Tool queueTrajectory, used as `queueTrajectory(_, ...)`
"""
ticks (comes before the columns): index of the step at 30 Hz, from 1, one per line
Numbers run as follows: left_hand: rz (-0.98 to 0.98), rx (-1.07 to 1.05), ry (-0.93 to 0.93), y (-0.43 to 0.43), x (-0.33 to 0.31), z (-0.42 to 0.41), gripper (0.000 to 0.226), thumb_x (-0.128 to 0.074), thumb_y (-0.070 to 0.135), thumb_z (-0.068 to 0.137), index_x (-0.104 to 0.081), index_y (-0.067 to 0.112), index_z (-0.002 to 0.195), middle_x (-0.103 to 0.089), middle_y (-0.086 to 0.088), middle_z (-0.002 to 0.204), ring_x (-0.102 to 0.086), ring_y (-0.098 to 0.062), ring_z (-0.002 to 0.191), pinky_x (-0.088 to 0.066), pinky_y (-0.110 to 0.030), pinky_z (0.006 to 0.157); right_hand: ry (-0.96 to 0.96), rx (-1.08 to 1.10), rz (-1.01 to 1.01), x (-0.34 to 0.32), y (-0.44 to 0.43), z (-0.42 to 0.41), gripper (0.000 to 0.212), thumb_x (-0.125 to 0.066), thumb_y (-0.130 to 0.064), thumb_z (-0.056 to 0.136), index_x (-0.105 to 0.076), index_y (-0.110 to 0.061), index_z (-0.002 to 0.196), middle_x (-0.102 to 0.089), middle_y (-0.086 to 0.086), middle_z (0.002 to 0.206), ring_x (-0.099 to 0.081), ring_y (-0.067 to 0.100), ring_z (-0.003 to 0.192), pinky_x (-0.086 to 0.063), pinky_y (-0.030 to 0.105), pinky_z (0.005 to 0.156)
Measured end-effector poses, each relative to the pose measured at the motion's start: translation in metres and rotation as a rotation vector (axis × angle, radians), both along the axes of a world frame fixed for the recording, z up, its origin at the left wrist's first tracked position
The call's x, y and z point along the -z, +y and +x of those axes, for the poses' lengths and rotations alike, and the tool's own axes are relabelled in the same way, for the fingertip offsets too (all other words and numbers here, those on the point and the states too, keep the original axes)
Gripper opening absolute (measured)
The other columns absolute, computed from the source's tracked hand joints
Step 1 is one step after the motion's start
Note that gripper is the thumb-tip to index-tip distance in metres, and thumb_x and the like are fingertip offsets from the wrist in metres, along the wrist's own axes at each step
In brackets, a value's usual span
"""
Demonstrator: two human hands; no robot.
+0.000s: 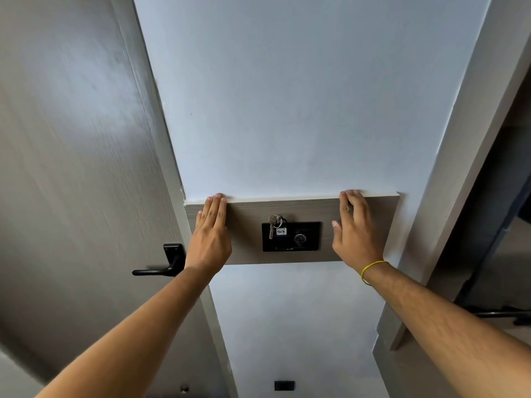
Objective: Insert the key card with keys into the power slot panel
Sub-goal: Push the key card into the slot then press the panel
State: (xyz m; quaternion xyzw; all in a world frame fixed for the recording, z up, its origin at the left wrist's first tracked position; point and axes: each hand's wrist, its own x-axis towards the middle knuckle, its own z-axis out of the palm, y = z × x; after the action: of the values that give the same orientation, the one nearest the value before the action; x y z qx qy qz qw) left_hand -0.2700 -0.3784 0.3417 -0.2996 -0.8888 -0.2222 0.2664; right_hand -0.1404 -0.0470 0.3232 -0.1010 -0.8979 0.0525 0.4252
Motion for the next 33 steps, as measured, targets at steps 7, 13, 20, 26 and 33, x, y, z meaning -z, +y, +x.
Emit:
queueTrajectory(7,0.001,0.002,0.002,-0.001,0.002,0.002,0.076,-0.047,-0.006,0.096,-0.018,0.004,0.166,-0.012,-0.010,0.177,-0.004,-0.029,0.165,-0.017,-0.050,0.133,0.022,-0.004,0.005,0.001,-0.001,0.001,0.072,-0.057,-0.014,0.093,-0.035,0.001,0.160,-0.038,0.020,0.161,-0.029,0.040,0.161,-0.028,0.047,0.134)
queueTrajectory(13,0.011,0.004,0.018,-0.003,0.005,0.004,0.077,-0.048,-0.006,0.095,-0.020,0.003,0.166,-0.015,-0.011,0.177,-0.006,-0.029,0.164,-0.018,-0.051,0.132,0.027,0.002,-0.004,0.003,-0.005,0.001,0.075,-0.057,-0.015,0.091,-0.034,0.001,0.160,-0.036,0.021,0.162,-0.029,0.040,0.161,-0.027,0.046,0.134)
queueTrajectory(20,0.012,0.006,0.027,-0.005,0.005,0.006,0.079,-0.050,-0.008,0.092,-0.022,0.001,0.165,-0.016,-0.013,0.176,-0.008,-0.031,0.164,-0.020,-0.052,0.132,0.020,0.018,-0.003,0.004,-0.007,0.002,0.079,-0.056,-0.016,0.089,-0.032,-0.001,0.162,-0.033,0.021,0.164,-0.025,0.038,0.162,-0.022,0.042,0.136)
queueTrajectory(26,0.006,0.001,0.030,-0.005,0.007,0.006,0.082,-0.051,-0.009,0.090,-0.021,0.001,0.165,-0.015,-0.013,0.177,-0.008,-0.031,0.164,-0.021,-0.054,0.131,0.019,0.023,-0.006,0.003,-0.011,0.005,0.080,-0.057,-0.015,0.088,-0.032,0.001,0.162,-0.033,0.022,0.164,-0.025,0.040,0.162,-0.022,0.043,0.136)
queueTrajectory(33,-0.010,-0.006,0.016,-0.005,0.006,0.006,0.085,-0.051,-0.010,0.087,-0.019,0.002,0.166,-0.014,-0.012,0.177,-0.007,-0.030,0.165,-0.020,-0.053,0.131,0.010,0.039,0.001,-0.002,-0.015,0.010,0.082,-0.059,-0.012,0.084,-0.033,0.003,0.161,-0.035,0.023,0.163,-0.027,0.041,0.162,-0.024,0.044,0.135)
